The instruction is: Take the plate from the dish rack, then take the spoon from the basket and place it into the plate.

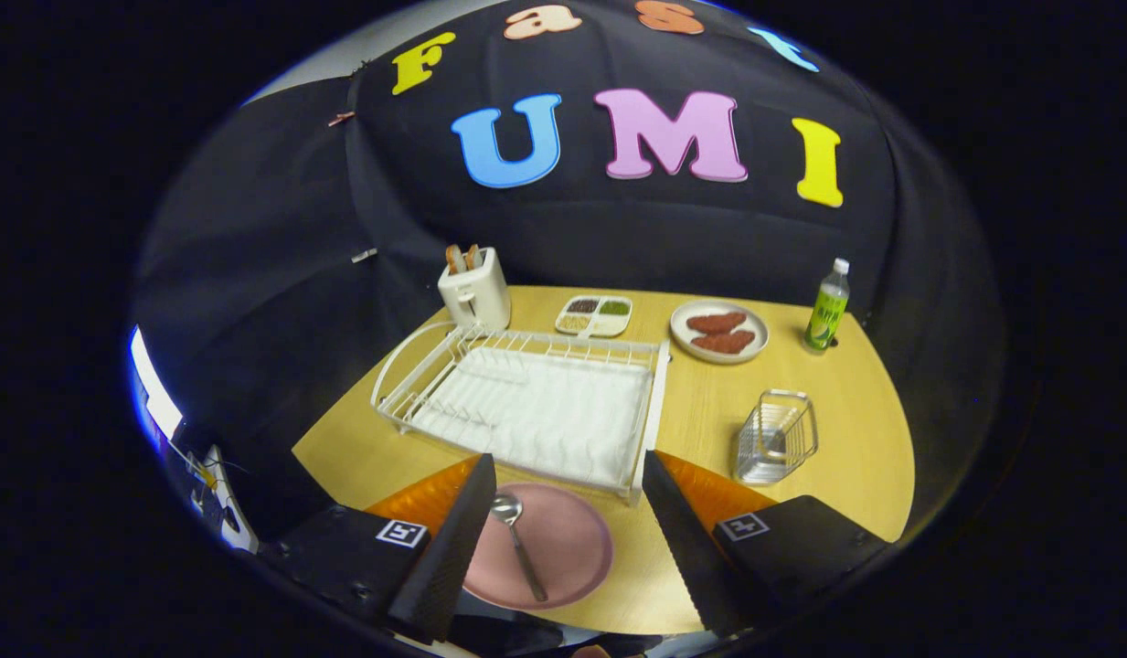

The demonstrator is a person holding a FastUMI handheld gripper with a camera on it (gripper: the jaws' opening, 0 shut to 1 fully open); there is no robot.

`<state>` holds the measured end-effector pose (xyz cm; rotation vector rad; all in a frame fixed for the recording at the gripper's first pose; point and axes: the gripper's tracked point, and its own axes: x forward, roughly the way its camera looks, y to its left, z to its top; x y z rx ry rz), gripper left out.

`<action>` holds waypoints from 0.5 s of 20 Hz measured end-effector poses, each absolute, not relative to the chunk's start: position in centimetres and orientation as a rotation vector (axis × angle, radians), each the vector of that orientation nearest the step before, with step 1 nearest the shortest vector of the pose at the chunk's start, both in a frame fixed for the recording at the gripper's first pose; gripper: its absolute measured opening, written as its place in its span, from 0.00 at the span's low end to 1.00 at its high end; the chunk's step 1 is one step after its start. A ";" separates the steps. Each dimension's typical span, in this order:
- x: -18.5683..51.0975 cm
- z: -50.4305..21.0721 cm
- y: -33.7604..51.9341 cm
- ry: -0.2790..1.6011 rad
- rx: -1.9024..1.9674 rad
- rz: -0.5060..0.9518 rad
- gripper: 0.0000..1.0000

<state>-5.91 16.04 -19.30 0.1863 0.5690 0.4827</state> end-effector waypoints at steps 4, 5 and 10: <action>-2.8 -11.9 13.4 0.399 0.155 0.423 0.99; -2.3 -10.2 12.7 0.363 0.146 0.406 0.99; -1.1 -3.1 9.6 0.188 0.122 0.308 0.99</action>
